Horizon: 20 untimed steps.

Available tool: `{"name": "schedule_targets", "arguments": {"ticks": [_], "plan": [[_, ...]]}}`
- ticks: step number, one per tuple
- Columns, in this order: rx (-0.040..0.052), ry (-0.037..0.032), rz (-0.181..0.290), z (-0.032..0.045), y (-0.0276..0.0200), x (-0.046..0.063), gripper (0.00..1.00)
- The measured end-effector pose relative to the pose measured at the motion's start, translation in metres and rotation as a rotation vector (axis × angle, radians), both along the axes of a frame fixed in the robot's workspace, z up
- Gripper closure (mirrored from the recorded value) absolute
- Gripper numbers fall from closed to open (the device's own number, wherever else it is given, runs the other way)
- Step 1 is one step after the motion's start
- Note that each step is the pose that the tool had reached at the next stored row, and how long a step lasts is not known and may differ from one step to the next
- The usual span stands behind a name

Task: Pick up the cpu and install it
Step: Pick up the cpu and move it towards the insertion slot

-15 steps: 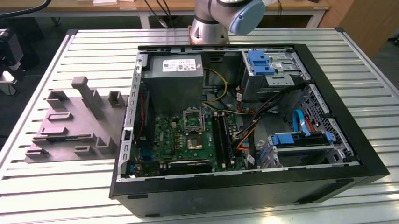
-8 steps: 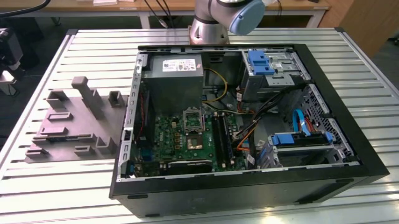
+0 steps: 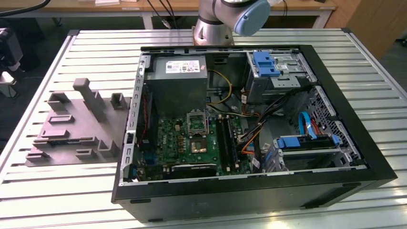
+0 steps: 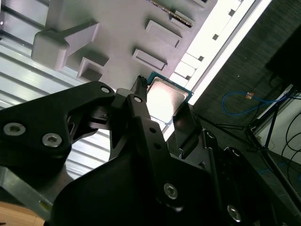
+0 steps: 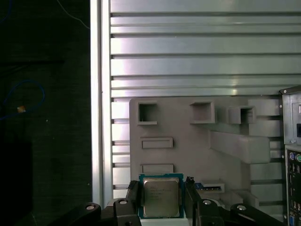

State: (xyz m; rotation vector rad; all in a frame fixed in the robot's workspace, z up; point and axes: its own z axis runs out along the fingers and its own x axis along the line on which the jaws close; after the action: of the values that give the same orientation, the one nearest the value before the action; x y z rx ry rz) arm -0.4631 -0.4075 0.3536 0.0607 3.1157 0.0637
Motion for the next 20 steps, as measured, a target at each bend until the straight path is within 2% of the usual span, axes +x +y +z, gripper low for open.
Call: {"name": "schedule_targets", "arguments": {"ticks": [20], "plan": [[-0.0008,0.0002,0.0,0.0063,0.0006,0.0,0.53]]}}
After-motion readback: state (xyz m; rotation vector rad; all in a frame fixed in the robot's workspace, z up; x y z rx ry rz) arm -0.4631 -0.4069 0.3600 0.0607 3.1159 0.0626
